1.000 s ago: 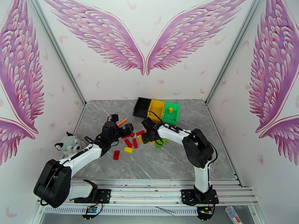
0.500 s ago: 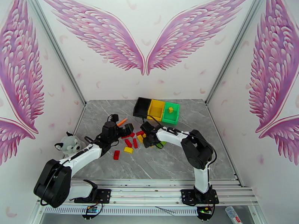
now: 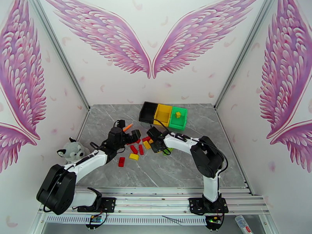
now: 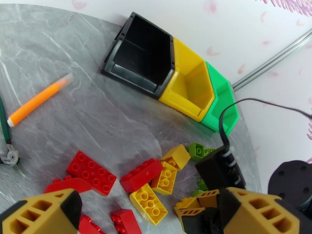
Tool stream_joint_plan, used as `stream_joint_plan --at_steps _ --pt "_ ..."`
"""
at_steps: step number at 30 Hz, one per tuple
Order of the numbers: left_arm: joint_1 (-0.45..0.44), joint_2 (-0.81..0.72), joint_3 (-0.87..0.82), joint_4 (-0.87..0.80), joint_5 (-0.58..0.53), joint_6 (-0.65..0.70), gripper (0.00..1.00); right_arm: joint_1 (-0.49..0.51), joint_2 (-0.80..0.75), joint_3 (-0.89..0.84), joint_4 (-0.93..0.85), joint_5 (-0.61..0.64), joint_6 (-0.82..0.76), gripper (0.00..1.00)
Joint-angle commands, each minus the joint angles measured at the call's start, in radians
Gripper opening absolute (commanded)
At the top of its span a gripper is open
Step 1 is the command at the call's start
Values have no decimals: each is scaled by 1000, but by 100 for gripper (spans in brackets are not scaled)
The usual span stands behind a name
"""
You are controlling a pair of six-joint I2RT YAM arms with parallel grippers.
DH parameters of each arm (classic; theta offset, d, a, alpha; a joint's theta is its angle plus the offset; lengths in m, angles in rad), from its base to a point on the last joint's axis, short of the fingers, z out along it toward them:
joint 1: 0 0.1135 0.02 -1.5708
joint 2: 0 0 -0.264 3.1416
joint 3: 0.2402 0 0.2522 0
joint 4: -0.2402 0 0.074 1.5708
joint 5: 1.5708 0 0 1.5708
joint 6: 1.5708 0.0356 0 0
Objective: Sort the legos into containers by color
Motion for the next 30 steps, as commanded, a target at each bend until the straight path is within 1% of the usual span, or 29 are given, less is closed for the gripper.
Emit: stream_joint_plan --at_steps 1,3,7,11,14,18,21,23,25,27,30 --pt "-40 17 22 6 -20 35 99 -33 -106 -25 27 29 37 29" --pt "-70 22 38 -5 -35 57 99 -77 -145 -39 34 30 54 29" --pt "-135 58 87 -31 -41 115 99 -220 -201 -44 57 1 96 27" --pt "-216 124 157 -63 -50 190 99 -346 -201 9 78 -7 121 28" --pt "-283 175 213 -94 -68 263 99 -413 -140 109 61 -22 142 28" --pt "-349 213 238 -73 -78 364 99 -476 -34 258 37 -58 166 28" --pt "-393 216 230 -33 -125 426 99 -500 59 390 -3 -69 174 28" --pt "-426 214 225 -17 -185 467 99 -511 129 489 -40 -67 174 29" --pt "-449 209 223 -16 -227 489 99 -518 185 576 -73 -66 173 33" --pt "-461 198 232 -41 -239 506 99 -525 237 656 -102 -70 168 37" --pt "-462 178 243 -82 -258 509 99 -528 293 753 -147 -70 155 54"
